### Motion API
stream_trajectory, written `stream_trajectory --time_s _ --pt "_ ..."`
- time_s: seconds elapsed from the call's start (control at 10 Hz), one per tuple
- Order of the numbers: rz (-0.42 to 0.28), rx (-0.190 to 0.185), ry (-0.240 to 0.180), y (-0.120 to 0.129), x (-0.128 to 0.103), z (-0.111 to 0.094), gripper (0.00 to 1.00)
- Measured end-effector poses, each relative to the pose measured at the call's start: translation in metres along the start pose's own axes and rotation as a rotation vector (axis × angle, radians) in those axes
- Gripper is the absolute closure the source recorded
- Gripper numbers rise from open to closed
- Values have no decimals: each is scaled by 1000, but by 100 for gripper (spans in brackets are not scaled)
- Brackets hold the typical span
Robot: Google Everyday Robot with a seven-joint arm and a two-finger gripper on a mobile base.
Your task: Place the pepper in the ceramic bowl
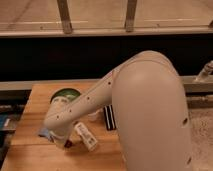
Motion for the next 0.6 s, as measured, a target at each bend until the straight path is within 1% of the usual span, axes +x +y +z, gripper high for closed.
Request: stream_trajectory --time_s 0.2,0.6 --pt "-5 30 -10 -22 -9 -11 100" --pt "-16 54 -34 -70 -20 -17 100"
